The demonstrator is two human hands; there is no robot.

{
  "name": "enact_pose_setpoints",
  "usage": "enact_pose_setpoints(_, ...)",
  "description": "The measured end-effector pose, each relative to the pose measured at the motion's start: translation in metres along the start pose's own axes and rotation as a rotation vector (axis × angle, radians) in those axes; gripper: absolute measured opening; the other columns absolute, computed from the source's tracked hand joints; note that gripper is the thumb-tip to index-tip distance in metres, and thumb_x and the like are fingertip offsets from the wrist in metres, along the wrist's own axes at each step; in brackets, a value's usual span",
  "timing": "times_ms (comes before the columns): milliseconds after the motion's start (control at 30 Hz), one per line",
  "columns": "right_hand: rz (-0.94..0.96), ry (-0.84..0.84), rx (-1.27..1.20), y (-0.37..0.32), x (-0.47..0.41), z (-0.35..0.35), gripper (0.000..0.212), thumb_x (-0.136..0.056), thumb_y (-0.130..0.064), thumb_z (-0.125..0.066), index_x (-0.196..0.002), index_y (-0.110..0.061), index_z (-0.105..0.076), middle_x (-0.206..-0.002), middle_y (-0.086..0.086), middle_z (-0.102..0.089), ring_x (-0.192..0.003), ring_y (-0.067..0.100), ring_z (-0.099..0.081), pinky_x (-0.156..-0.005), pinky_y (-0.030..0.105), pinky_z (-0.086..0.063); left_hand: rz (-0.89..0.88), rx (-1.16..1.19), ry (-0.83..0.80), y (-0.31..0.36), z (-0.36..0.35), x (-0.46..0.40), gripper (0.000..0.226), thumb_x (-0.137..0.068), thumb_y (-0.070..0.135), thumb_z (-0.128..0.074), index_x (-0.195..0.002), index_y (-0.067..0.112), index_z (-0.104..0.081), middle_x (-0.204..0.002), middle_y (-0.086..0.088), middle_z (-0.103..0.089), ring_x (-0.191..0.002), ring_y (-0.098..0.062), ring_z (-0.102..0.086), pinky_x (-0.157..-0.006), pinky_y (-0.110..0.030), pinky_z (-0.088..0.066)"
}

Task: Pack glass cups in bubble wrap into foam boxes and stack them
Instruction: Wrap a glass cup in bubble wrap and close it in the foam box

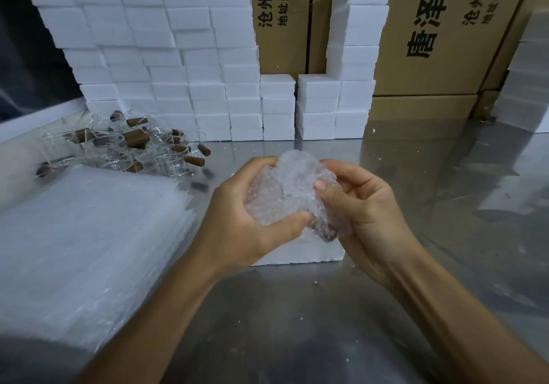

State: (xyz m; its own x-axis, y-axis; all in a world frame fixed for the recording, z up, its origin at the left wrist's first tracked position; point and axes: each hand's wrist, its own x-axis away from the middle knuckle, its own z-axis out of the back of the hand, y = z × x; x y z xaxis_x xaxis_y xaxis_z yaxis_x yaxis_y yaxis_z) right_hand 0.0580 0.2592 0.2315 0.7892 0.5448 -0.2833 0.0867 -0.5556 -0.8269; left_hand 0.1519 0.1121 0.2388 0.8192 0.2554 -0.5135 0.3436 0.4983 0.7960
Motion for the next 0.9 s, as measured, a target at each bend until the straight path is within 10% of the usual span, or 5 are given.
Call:
enact_pose_setpoints(133, 0.167, -0.005, 0.272, 0.008, 0.003, -0.002, 0.028, -0.071, 0.013, -0.072, -0.073, -0.015, -0.075, -0.083, 0.004, -0.077, -0.075, 0.015, -0.072, -0.068, 0.025, -0.058, -0.055, -0.155, -0.017, 0.001, 0.000, 0.002, 0.058, -0.062, 0.039, -0.086, -0.114, 0.030, -0.061, -0.096, 0.010, -0.067, -0.086, -0.015, -0.067, -0.070, -0.030, -0.056)
enact_pose_setpoints(633, 0.382, -0.118, 0.741, 0.011, 0.006, 0.002, 0.042, -0.080, 0.016, -0.070, -0.080, -0.026, -0.076, -0.077, -0.020, -0.074, -0.080, 0.000, -0.072, -0.077, 0.016, -0.054, -0.048, -0.214, -0.095, 0.001, 0.002, 0.002, 0.069, -0.059, 0.038, -0.087, -0.113, 0.035, -0.042, -0.083, 0.002, -0.065, -0.065, -0.018, -0.065, -0.051, -0.033, -0.054)
enact_pose_setpoints(900, 0.160, -0.461, 0.642, 0.004, 0.013, -0.007, 0.030, -0.072, -0.002, -0.038, -0.068, 0.026, -0.049, -0.070, 0.038, -0.047, -0.071, 0.051, -0.043, -0.066, 0.057, -0.039, 0.030, -0.049, -0.189, 0.003, 0.007, 0.000, 0.068, -0.053, 0.036, -0.087, -0.108, 0.021, -0.051, -0.076, -0.004, -0.067, -0.067, -0.030, -0.063, -0.059, -0.045, -0.052)
